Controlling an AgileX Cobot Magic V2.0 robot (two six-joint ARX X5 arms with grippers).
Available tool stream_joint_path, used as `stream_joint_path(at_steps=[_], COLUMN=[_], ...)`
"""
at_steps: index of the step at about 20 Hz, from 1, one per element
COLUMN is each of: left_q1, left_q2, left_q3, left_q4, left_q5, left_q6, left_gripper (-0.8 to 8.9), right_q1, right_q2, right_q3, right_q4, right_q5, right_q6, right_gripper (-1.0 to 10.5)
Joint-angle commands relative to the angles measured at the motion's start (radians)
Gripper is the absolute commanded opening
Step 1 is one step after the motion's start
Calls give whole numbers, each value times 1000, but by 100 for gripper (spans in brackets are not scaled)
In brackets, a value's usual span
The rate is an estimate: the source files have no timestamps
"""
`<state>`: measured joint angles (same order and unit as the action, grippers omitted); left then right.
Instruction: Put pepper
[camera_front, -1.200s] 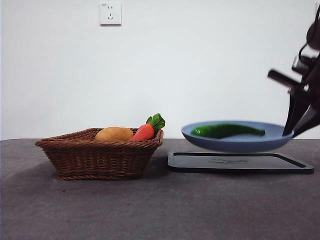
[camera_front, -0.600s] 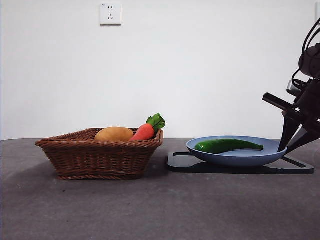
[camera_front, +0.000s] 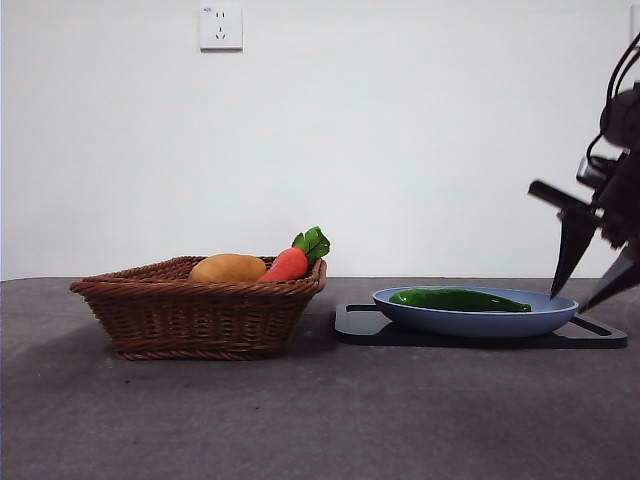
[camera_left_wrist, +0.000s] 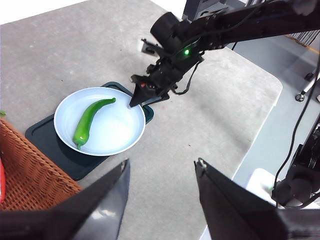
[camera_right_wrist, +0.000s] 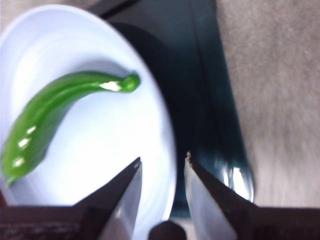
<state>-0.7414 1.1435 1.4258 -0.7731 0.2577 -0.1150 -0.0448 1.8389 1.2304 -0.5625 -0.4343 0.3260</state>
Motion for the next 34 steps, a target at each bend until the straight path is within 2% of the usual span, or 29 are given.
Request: stream_joint_path(at_steps=[1, 3, 7, 12, 17, 19, 20, 21, 22, 24, 26, 34], left_q1=[-10, -10, -10, -10, -10, -10, -10, -10, -10, -10, -10, -10], left_q2=[10, 10, 10, 10, 10, 10, 10, 10, 10, 10, 10, 10], left_q3=[22, 22, 22, 22, 22, 22, 22, 22, 22, 22, 22, 22], left_q4=[3, 3, -2, -3, -2, -3, -3, -3, -6, -6, -6, -5], left_q5=[4, 2, -35, -49, -48, -47, -47, -47, -47, -47, -47, -47], left_q6=[12, 14, 41, 42, 40, 38, 36, 36, 32, 32, 33, 33], left_gripper=[232, 232, 232, 232, 229, 152, 93, 33, 4, 6, 8, 8], right_q1=[-8, -17, -18, 16, 102, 108, 108, 108, 108, 108, 108, 108], right_q2=[-93, -209, -502, -890, -1146, -1203, -1223, -1234, -1238, -1241, -1232, -1217], right_q3=[22, 22, 22, 22, 22, 22, 22, 22, 21, 21, 21, 22], right_q4=[-47, -114, -247, -475, -663, -731, -764, -799, -809, -808, -807, -807], right_q5=[27, 50, 36, -128, -143, -142, -140, -140, -135, -135, -137, -136], right_q6=[-50, -97, -174, -248, -263, -264, -277, -319, -348, -349, -311, -320], right_gripper=[159, 159, 159, 155, 153, 122, 65, -4, 7, 8, 11, 11])
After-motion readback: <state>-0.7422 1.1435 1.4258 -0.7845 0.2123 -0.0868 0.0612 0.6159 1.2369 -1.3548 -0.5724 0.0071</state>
